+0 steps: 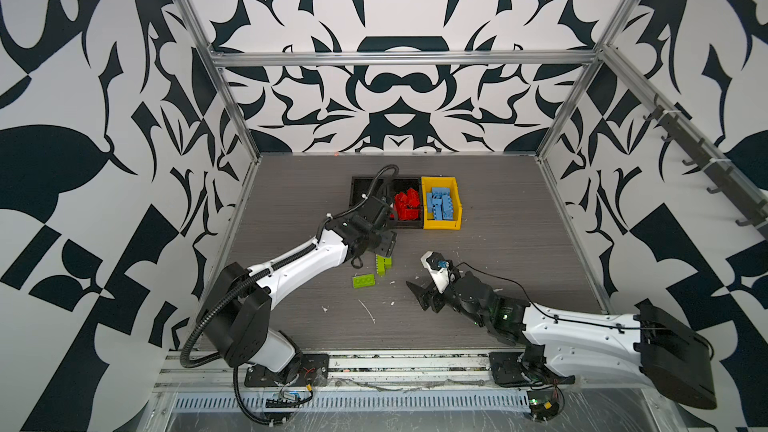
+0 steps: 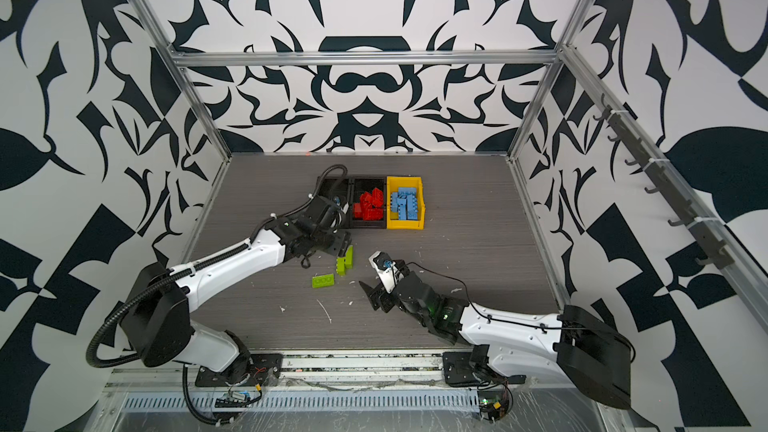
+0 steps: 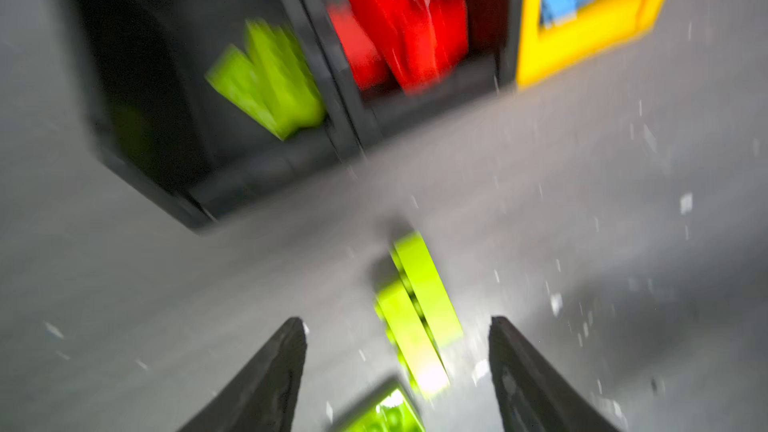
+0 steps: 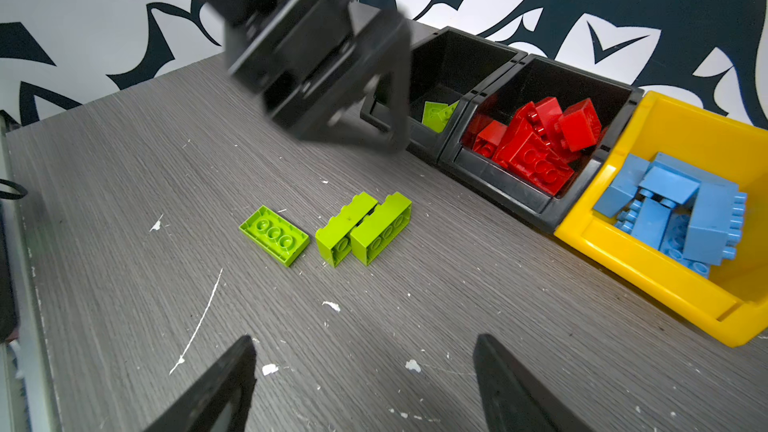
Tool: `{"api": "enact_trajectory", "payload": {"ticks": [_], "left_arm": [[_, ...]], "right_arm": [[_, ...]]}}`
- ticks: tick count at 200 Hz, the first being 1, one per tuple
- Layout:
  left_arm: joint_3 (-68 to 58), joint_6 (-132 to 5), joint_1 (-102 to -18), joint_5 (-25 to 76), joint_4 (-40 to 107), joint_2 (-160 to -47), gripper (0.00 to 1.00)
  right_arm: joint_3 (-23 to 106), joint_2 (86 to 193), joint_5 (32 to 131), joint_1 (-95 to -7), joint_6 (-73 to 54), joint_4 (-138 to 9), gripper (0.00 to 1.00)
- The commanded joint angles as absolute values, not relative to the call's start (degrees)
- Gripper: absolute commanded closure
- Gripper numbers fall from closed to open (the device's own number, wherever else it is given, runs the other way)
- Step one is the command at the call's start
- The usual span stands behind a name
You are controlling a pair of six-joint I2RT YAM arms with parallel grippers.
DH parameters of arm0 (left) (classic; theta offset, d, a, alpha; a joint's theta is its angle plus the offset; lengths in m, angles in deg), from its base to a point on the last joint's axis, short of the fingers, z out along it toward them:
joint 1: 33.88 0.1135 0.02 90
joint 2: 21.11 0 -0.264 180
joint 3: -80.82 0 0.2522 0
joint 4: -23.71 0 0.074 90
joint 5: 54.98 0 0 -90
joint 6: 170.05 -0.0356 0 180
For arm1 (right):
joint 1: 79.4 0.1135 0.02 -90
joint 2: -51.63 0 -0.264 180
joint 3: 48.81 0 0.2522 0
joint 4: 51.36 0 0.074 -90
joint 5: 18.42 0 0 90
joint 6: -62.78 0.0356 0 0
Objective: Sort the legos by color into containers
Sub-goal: 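Lower the left gripper onto the stacked lime-green 2x4 bricks and close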
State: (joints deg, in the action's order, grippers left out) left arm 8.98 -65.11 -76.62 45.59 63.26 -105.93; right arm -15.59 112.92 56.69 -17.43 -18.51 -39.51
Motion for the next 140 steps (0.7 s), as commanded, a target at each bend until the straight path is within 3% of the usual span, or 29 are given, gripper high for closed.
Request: {"api": "enact_trajectory", "payload": {"ticks": [1,59,140], "left_arm": [[14.71,-60.37,-75.76,44.67,63.07,-102.75,0.33],[19.49,-62.41,-76.51,38.42,58.45,-103.47,0.34],[15.69,-62.75,-77.03,39.65,58.55,-109.16,0.33]], "right_arm": [[-15.27,111.66,54.97,-17.35,-19.22,-37.87,0.16],[-14.76,113.35,54.89,-17.43,-19.46,-37.87,0.16],[-14.57,113.11,55.04,-17.38,-19.49,-38.07,0.16]]}}
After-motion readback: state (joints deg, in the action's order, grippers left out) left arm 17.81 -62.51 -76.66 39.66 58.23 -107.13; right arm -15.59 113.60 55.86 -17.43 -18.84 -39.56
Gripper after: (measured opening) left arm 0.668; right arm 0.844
